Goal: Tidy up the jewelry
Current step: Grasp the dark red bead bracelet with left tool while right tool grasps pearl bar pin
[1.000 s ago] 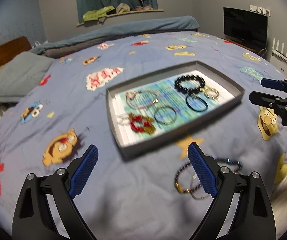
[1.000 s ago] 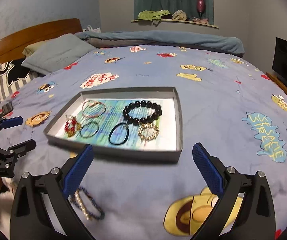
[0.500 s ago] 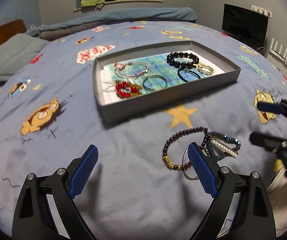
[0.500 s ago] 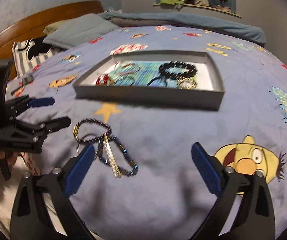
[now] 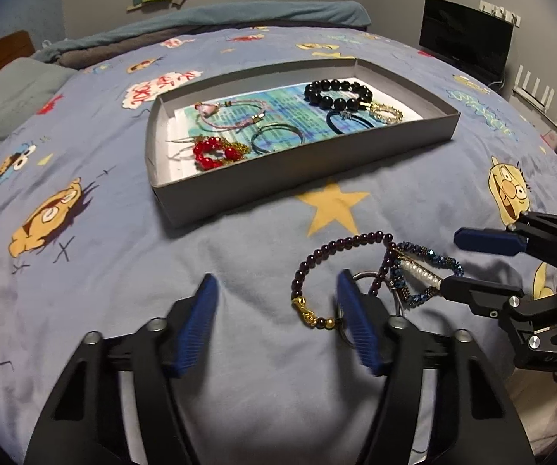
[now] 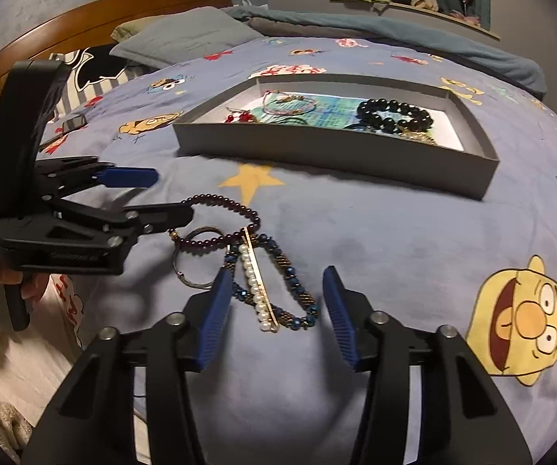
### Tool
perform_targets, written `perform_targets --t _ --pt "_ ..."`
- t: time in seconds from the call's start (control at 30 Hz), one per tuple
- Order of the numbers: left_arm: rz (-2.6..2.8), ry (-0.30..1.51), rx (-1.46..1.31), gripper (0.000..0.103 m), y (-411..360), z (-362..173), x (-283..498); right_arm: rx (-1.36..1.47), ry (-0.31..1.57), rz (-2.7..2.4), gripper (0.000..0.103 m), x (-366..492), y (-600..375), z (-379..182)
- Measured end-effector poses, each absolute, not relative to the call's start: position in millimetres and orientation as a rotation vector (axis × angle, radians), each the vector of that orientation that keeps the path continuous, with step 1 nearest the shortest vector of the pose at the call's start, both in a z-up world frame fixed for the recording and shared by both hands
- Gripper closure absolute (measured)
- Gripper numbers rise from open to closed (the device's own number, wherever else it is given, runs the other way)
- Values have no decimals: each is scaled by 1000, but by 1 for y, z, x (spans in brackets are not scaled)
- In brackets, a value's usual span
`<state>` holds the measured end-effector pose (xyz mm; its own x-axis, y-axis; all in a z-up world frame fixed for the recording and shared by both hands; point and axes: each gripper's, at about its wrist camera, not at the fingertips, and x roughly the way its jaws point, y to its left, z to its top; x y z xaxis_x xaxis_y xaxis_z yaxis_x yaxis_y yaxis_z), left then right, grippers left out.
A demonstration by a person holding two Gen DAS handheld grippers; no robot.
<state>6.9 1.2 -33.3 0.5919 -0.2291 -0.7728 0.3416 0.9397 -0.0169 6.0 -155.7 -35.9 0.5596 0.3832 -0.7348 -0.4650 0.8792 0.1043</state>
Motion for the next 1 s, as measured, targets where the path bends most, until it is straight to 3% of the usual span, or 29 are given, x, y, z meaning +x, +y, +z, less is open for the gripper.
perform_targets --t 0.07,0.13,0.33,0.43,0.6,0.67,0.8,1.0 --pt "-347 883 132 51 1 -34 8 -106 851 519 70 7 -153 -37" --pt "-356 886 138 56 -1 -35 7 -112 852 531 70 6 -149 -38" --pt "-370 887 172 61 -8 -38 7 -139 865 531 80 7 -141 -43" --pt "-390 883 172 75 -8 -37 5 -145 870 527 80 9 -138 -46" --pt "-398 887 196 81 -11 -39 3 -140 877 510 82 12 -140 -49" --pt "-396 893 211 82 -12 -42 5 -137 880 510 89 13 -139 -50" --pt "-383 875 251 96 -15 -42 3 -146 866 514 95 10 -138 -48" --pt "-386 848 227 96 -9 -34 0 -134 840 514 95 7 -142 -42"
